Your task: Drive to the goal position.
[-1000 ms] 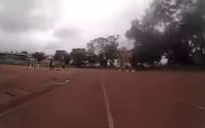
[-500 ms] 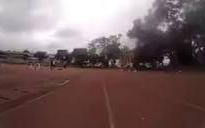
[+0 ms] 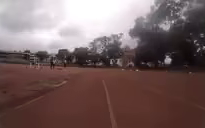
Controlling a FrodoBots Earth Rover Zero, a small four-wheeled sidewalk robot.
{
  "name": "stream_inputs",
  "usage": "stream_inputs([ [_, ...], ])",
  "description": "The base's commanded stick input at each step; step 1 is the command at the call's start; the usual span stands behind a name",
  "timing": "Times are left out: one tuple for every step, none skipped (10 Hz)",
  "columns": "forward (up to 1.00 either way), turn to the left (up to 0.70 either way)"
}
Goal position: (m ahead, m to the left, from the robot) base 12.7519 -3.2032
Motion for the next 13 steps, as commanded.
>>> stream_inputs([
  [0.70, 0.13],
  [0.70, 0.13],
  [0.70, 0.13],
  [0.70, 0.13],
  [0.70, 0.13],
  [0.70, 0.13],
  [0.70, 0.12],
  [0.70, 0.12],
  [0.70, 0.12],
  [0.70, 0.11],
  [0.70, 0.10],
  [0.70, 0.10],
  [0.70, 0.10],
])
